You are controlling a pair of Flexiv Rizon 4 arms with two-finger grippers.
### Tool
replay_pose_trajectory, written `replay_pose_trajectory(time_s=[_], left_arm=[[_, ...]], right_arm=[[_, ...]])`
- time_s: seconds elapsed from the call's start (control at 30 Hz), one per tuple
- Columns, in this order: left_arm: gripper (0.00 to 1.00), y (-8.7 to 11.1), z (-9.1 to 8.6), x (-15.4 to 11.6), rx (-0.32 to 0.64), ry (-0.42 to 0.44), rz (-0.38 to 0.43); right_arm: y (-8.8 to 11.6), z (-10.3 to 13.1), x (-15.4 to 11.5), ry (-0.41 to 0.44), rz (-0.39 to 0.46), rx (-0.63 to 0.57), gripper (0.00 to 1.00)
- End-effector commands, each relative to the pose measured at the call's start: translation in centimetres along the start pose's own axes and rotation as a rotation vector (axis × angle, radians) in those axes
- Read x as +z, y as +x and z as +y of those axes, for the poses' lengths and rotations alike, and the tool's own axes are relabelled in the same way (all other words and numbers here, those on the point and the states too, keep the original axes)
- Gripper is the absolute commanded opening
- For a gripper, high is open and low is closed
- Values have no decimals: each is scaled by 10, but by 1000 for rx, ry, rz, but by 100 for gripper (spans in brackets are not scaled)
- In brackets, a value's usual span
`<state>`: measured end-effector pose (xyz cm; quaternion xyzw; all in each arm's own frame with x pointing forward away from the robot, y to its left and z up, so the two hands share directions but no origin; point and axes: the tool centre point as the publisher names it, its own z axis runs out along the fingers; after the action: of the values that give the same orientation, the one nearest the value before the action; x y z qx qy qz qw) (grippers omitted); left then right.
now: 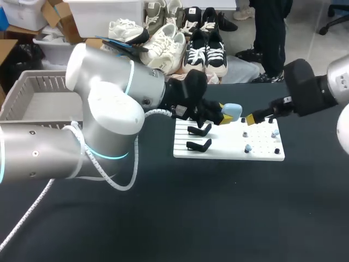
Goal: Pick up each earbud case from the left stands, insert the matching earbuds, close the lid, and place the case in the box.
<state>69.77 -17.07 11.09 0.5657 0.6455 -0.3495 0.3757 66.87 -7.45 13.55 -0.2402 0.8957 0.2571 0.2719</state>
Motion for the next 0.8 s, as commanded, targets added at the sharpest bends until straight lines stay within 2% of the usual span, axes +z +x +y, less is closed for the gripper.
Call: replay_pose_trajectory(time_s=[0.03,0.8], left_arm=[[0,-3,-4,3,6,7,7],[0,-7,-31,4,43,60,-8]], right_arm=[[-4,-2,9,-76,5,-6,100],[-5,-5,11,-74,-6,-2,100]])
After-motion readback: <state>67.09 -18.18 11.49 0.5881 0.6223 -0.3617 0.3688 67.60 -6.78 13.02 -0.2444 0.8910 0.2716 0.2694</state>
